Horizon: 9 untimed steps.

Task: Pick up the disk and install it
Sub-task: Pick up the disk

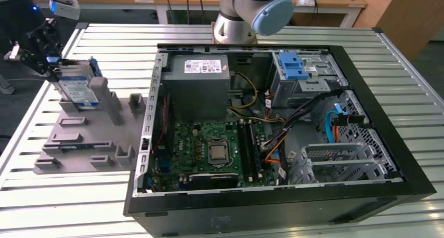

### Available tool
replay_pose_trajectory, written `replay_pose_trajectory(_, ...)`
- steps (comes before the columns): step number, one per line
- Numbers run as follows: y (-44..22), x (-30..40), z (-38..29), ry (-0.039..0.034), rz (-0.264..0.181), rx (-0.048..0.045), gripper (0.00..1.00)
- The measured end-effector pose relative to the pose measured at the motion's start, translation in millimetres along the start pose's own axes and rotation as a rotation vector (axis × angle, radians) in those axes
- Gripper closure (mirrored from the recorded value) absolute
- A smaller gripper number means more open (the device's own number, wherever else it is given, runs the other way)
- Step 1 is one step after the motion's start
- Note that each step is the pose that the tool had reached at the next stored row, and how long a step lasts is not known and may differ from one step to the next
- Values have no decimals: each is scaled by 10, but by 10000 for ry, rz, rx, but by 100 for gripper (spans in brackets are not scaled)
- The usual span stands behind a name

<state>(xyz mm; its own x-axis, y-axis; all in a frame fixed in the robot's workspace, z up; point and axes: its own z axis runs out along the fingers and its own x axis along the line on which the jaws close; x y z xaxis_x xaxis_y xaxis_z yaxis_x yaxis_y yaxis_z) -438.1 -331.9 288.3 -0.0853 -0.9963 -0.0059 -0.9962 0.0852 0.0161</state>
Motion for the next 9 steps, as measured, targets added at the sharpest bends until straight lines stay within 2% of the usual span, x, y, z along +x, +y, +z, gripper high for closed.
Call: replay_pose_trajectory(9,3,-27,1,-1,1,0,53)
